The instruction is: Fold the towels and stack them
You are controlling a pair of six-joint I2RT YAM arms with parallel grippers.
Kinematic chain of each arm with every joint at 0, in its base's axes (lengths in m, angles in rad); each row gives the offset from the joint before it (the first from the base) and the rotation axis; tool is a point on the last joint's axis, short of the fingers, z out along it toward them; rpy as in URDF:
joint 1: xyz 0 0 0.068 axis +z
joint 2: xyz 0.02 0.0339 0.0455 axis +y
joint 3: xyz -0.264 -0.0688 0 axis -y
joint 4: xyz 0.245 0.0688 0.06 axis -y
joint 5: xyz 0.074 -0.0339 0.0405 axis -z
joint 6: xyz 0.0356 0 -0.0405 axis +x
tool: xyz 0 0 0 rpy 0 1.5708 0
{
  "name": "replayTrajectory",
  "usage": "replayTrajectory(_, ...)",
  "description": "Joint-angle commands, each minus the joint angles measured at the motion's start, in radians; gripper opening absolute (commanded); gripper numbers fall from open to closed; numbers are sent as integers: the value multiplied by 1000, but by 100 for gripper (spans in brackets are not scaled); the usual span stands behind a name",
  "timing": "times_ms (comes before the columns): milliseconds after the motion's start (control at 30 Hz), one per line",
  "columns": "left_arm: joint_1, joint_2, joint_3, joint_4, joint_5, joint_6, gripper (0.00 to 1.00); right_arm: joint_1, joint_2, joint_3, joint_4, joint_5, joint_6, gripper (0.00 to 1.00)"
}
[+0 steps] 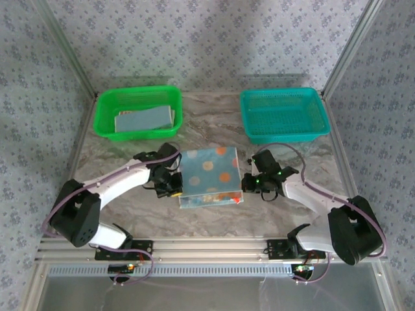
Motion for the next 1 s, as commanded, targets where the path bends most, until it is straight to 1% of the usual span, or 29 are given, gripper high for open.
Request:
replayTrajectory(0, -4, 16, -2, -6, 8, -1, 0, 9, 10, -11, -5, 22, 15, 2)
replayTrajectory(100, -4, 23, 3, -12, 8, 1, 0, 14, 6, -1, -14, 22, 20, 2)
replayTrajectory(600, -5, -76, 136, -174, -41, 33, 0, 51, -100, 70, -127, 52, 39, 3)
replayTrajectory(800, -4, -105, 133, -200, -40, 32, 0, 60, -127, 75, -142, 59, 53, 3)
replayTrajectory(967, -7, -108, 78, -160, -11, 20, 0, 67, -116, 51, -130, 56, 54, 3)
